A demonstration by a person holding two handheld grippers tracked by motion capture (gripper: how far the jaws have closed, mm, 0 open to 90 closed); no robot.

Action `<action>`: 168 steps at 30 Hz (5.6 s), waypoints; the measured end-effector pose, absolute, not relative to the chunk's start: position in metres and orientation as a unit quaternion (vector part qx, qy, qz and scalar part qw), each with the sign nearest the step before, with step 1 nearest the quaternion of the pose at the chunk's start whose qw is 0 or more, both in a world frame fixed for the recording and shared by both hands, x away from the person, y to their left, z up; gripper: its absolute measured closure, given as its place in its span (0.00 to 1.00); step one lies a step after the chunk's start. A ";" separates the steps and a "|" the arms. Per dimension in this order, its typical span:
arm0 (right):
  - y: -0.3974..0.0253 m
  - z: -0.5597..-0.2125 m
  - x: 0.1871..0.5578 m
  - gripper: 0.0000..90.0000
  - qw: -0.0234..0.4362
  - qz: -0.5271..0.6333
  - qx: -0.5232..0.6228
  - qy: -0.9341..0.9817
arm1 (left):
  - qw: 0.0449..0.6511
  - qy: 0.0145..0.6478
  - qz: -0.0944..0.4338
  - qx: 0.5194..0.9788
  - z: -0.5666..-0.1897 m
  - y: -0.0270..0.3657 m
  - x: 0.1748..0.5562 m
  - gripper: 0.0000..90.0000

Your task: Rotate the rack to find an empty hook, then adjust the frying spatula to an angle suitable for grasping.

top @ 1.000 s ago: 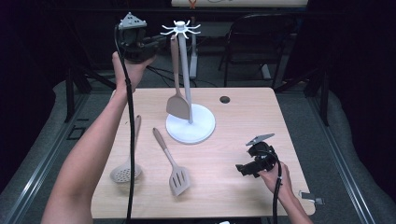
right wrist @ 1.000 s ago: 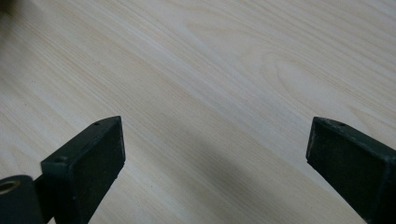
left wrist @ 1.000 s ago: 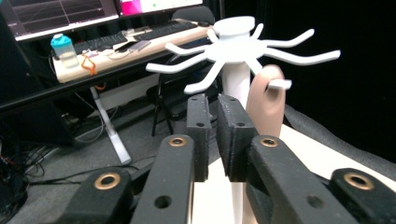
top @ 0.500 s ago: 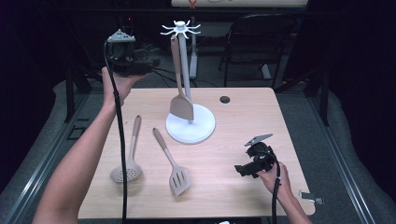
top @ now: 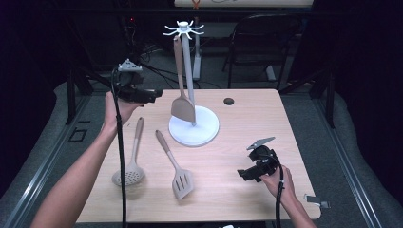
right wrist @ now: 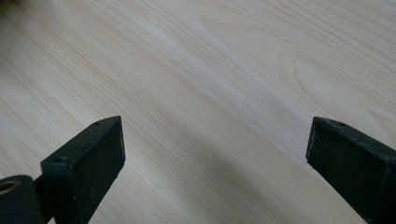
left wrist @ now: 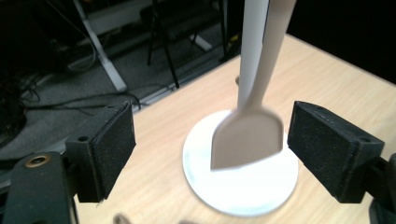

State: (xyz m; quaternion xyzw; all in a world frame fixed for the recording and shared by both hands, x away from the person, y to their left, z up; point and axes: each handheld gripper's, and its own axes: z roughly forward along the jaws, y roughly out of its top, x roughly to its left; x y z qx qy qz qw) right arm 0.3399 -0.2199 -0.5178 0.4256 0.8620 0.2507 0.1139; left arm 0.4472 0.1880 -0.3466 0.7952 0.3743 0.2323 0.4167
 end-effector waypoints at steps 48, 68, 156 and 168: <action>-0.206 -0.523 0.337 0.04 0.105 0.238 0.388 0.884 | 0.316 0.441 0.149 0.827 -0.491 0.206 0.391 0.00; -0.179 -0.510 0.327 0.48 0.126 0.289 0.383 0.868 | 0.304 0.426 0.135 0.841 -0.502 0.184 0.379 0.00; -0.054 -0.561 0.298 1.00 0.012 0.296 0.219 0.930 | 0.295 0.490 0.048 0.819 -0.562 0.142 0.422 0.58; -0.054 -0.561 0.299 1.00 0.010 0.296 0.216 0.930 | 0.350 0.501 0.018 0.791 -0.552 0.155 0.415 0.66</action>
